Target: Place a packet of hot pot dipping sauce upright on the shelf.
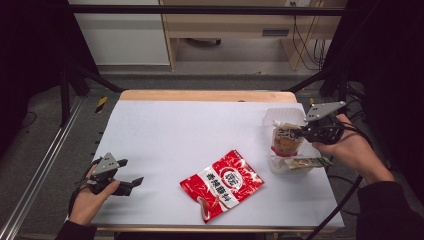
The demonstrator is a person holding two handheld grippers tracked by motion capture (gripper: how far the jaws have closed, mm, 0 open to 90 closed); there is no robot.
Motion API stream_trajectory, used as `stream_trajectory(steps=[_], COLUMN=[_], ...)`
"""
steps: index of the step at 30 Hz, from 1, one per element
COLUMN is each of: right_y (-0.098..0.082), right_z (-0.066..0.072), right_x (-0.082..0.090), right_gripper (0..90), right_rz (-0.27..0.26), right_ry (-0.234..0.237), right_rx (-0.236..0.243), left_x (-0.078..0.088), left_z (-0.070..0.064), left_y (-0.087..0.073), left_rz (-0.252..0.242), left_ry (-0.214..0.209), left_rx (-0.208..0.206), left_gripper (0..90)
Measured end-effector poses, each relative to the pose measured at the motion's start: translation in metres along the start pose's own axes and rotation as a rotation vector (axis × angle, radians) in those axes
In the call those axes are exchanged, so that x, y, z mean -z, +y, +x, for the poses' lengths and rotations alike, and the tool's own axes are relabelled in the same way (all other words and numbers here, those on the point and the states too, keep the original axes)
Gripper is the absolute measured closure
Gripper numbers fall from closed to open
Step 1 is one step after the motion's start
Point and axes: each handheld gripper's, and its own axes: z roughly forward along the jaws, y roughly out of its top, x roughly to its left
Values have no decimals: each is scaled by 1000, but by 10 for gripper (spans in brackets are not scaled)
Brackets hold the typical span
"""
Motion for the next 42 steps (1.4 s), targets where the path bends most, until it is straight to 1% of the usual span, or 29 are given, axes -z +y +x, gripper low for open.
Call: stream_trajectory(steps=[2,4,6,7,9,11,13,14,15,18,20,26,29,31,33,35,36,38,40,41,42], right_y=[-3,-7,-10,-11,-14,-16,-19,-20,-21,-24,-27,-33,-33,-33,-32,-33,-32,-32,-29,-27,-25], right_z=[1,1,2,2,4,4,4,5,5,6,6,5,6,6,7,8,9,11,13,14,14], right_x=[-4,-9,-14,-16,-21,-24,-25,-26,-27,-28,-29,-30,-29,-29,-30,-29,-28,-26,-23,-21,-19], right_gripper=[881,881,881,881,881,880,880,880,880,878,877,873,849,832,792,739,709,628,537,467,416], right_rz=[7,-1,14,12,20,12,8,8,4,13,11,6,12,15,20,40,39,36,20,8,0], right_ry=[-12,-4,-3,7,4,9,10,12,16,15,22,20,24,33,39,35,36,41,40,29,12], right_rx=[-1,-17,-33,-29,-39,-48,-55,-67,-64,-65,-71,-93,-112,-109,-115,-125,-128,-129,-135,-144,-149], left_x=[0,0,0,0,0,0,0,0,0,0,-1,-1,-2,-2,-1,-2,-2,-1,-1,-2,-2], left_z=[0,0,0,0,0,0,0,0,0,0,0,0,-1,-1,0,0,0,-1,0,0,0], left_y=[0,0,0,0,0,0,0,0,0,0,-1,-1,-1,-1,-1,-1,-1,-1,-1,-1,-1], left_rz=[1,1,1,1,1,1,1,2,2,1,3,6,8,7,6,6,9,6,5,6,8], left_ry=[0,-1,0,0,0,-1,-1,-3,-4,-3,-4,-4,-5,-5,-4,-6,-5,-4,-4,-3,-3], left_rx=[1,1,1,1,1,2,2,3,4,3,4,3,2,1,3,6,2,2,4,4,3], left_gripper=[101,101,101,101,102,101,101,101,101,101,102,102,101,101,101,101,101,101,102,101,101])
